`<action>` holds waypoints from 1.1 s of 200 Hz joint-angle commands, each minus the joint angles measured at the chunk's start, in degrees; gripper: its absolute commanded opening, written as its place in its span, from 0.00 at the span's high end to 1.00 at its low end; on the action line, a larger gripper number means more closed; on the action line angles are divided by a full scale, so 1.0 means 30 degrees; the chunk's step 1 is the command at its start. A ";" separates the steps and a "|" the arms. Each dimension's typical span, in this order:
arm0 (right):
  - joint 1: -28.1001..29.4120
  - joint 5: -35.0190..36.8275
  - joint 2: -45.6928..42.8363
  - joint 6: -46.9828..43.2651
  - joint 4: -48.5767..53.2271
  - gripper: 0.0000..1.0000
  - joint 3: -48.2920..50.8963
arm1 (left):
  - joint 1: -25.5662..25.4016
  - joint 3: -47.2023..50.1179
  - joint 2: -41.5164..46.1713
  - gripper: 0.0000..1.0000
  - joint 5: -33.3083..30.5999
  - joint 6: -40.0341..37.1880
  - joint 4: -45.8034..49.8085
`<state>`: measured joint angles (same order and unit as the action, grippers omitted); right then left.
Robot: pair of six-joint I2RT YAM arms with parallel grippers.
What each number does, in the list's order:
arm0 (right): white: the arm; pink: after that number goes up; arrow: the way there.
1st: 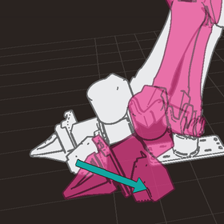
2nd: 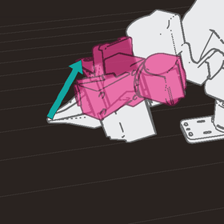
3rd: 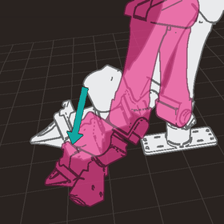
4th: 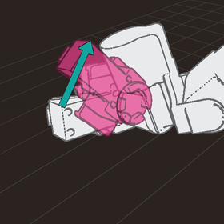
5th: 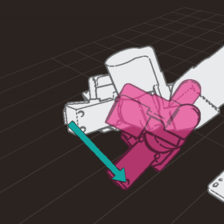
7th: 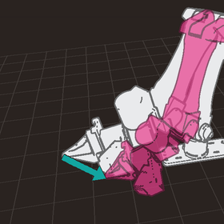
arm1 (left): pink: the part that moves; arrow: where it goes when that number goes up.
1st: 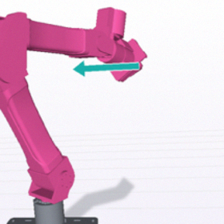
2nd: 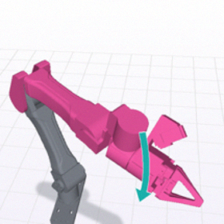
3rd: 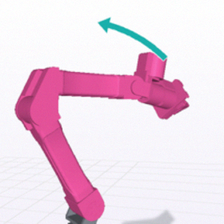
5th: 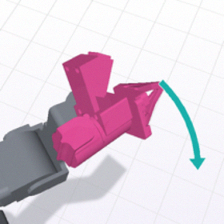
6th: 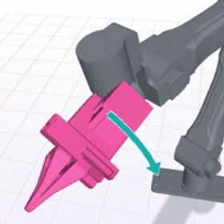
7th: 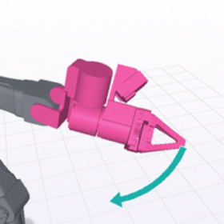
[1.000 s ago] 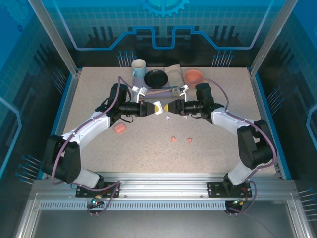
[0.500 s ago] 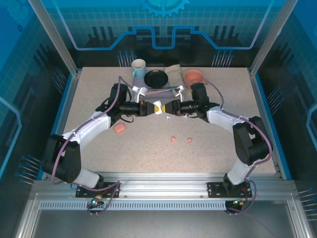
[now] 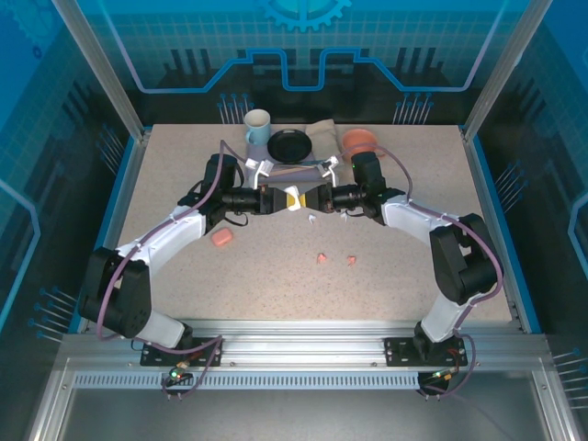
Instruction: Insert wireless bluetooth earbuds into charging case
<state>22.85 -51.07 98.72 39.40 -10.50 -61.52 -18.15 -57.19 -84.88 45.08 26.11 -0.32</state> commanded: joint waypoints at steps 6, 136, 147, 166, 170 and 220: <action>0.0216 -0.0465 0.0215 -0.0154 0.0071 0.94 -0.0500 | -0.0149 -0.0625 -0.0300 1.00 0.0508 0.0167 -0.0602; -0.0502 0.0850 0.1156 -0.7954 1.0421 1.00 -0.5088 | 0.0506 -0.3815 -0.0933 0.20 0.1889 -0.3426 0.5347; -0.0500 0.1216 0.1411 -0.9273 1.1743 1.00 -0.5791 | 0.0603 -0.4768 -0.1415 0.20 0.2305 -0.4614 0.7184; -0.0514 0.1319 0.1799 -1.1126 1.3279 1.00 -0.6705 | 0.0717 -0.6435 -0.2409 0.19 0.2881 -0.6427 0.9905; -0.0484 0.1369 0.1860 -1.1531 1.3643 1.00 -0.6870 | 0.0719 -0.6739 -0.2603 0.19 0.2949 -0.6757 1.0406; -0.0527 0.1647 0.2590 -1.3797 1.5144 1.00 -0.7848 | 0.1300 -0.8619 -0.4369 0.21 0.3424 -0.8884 1.3569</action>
<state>21.71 -46.48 104.62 3.77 29.45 -82.72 -15.49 -80.23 -95.81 52.16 5.41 31.55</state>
